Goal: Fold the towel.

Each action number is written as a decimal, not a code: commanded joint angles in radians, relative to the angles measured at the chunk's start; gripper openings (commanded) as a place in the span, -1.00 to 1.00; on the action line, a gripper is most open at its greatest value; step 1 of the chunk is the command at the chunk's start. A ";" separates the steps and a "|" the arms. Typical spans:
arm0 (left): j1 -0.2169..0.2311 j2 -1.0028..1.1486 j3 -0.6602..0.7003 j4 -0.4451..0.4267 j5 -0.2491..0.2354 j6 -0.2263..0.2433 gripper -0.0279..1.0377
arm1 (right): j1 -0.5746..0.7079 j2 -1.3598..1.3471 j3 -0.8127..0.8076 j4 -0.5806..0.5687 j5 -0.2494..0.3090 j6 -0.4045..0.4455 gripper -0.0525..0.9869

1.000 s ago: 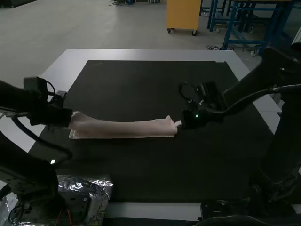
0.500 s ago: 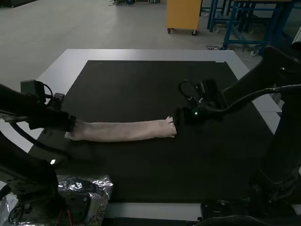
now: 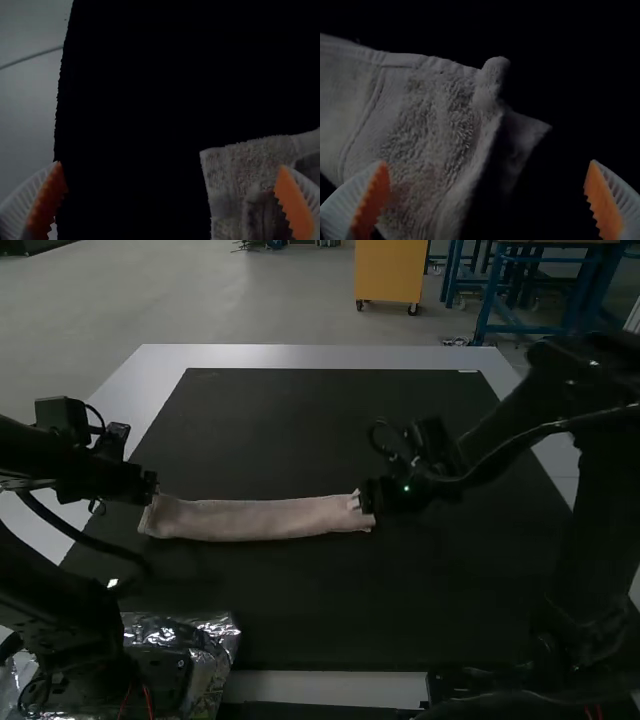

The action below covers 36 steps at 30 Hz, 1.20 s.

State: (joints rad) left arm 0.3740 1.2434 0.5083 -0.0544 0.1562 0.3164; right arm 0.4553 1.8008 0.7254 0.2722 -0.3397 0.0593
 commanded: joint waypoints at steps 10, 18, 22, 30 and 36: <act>0.006 -0.027 0.024 0.028 0.005 -0.051 0.88 | 0.010 0.088 0.045 0.042 -0.038 -0.018 0.06; 0.008 -0.027 0.021 0.051 0.005 -0.057 0.88 | 0.019 0.121 0.022 0.038 -0.113 -0.023 -0.95; 0.005 -0.027 0.022 0.060 0.003 -0.059 0.87 | -0.064 0.009 -0.014 -0.005 -0.110 -0.026 -0.95; -0.004 -0.025 0.033 0.139 -0.035 -0.059 0.87 | -0.322 -0.167 -0.050 -0.103 -0.134 -0.121 -0.95; -0.066 -0.019 0.036 0.156 -0.073 -0.063 0.87 | -0.300 -0.176 -0.018 -0.162 -0.165 -0.108 -0.95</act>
State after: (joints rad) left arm 0.3386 1.2423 0.5083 0.0887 0.1120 0.2638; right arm 0.1265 1.6417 0.6739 0.1158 -0.4625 -0.0380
